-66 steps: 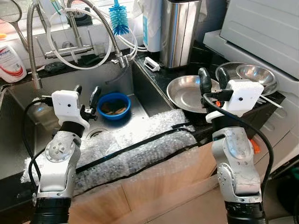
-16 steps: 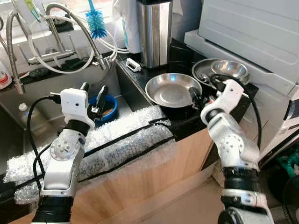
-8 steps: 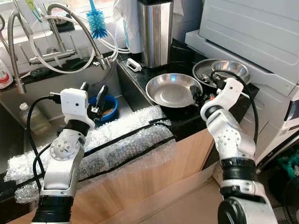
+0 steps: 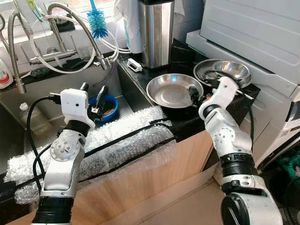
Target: Kitchen organization
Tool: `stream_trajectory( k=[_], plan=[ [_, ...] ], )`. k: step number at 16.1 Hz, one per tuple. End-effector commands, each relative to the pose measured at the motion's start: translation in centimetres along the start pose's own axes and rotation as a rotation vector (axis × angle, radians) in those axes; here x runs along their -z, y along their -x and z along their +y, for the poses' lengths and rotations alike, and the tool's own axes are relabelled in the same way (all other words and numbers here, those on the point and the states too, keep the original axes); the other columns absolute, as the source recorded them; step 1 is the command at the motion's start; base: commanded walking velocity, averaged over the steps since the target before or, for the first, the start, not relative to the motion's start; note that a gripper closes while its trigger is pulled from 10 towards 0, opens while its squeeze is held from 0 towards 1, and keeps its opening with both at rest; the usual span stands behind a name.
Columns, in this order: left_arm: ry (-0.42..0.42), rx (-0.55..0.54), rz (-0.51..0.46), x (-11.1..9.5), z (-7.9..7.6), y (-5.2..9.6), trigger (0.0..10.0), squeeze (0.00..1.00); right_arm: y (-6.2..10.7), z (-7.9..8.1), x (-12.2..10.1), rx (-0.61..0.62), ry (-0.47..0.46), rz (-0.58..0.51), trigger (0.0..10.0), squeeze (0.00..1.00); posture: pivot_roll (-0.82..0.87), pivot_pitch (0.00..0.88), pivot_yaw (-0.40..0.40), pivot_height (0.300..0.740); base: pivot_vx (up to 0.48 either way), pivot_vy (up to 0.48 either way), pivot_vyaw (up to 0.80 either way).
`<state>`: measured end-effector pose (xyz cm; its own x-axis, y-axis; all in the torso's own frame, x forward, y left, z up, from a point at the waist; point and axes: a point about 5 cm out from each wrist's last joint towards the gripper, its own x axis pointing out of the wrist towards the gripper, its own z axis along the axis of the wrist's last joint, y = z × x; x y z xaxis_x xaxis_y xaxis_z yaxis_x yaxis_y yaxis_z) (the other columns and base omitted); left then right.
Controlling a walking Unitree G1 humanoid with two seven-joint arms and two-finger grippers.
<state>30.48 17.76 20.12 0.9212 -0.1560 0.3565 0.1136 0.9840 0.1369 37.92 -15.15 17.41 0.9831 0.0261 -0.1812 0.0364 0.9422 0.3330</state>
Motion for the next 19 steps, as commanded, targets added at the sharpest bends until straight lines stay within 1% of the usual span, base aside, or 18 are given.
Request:
stream_trajectory(
  k=[1, 6, 7, 8, 16, 19],
  plan=[
    [-0.013, -0.01, 0.003, 0.02, 0.26, -0.04, 10.0, 0.0, -0.3, 0.99, -0.43, -0.03, 0.037, -0.006, 10.0, 0.0, -0.07, 0.0, 0.061, 0.74, 0.0, 0.0, 0.0],
    [-0.014, -0.008, 0.004, 0.07, 0.23, 0.0, 10.0, 0.0, -0.64, 1.37, -0.13, -0.042, 0.036, 0.003, 10.0, 0.0, -0.07, 0.0, 0.06, 0.74, 0.0, 0.0, 0.0],
    [-0.015, -0.007, 0.005, 0.08, 0.25, 0.0, 10.0, 0.0, -0.65, 1.38, -0.08, -0.04, 0.026, 0.004, 4.6, 0.0, -0.07, 0.0, 0.061, 0.74, 0.0, 0.0, 0.0],
    [-0.017, -0.006, 0.006, 0.09, 0.27, -0.01, 10.0, 0.0, -0.69, 1.36, 0.05, -0.038, 0.017, 0.006, 0.0, 0.0, -0.06, 0.0, 0.06, 0.74, 0.0, 0.0, 0.0],
    [-0.017, 0.011, 0.018, 0.24, 0.11, -0.09, 10.0, 0.0, -0.8, 1.4, 0.52, -0.035, 0.006, 0.018, 0.0, 0.0, -0.07, 0.0, 0.066, 0.74, 0.0, 0.0, 0.0],
    [-0.038, 0.028, 0.019, 0.25, -0.09, -0.09, 10.0, 0.0, -0.82, 1.43, 0.51, -0.034, 0.003, 0.016, 0.0, 0.0, -0.07, 0.0, 0.066, 0.74, 0.0, 0.0, 0.0]
  ],
)
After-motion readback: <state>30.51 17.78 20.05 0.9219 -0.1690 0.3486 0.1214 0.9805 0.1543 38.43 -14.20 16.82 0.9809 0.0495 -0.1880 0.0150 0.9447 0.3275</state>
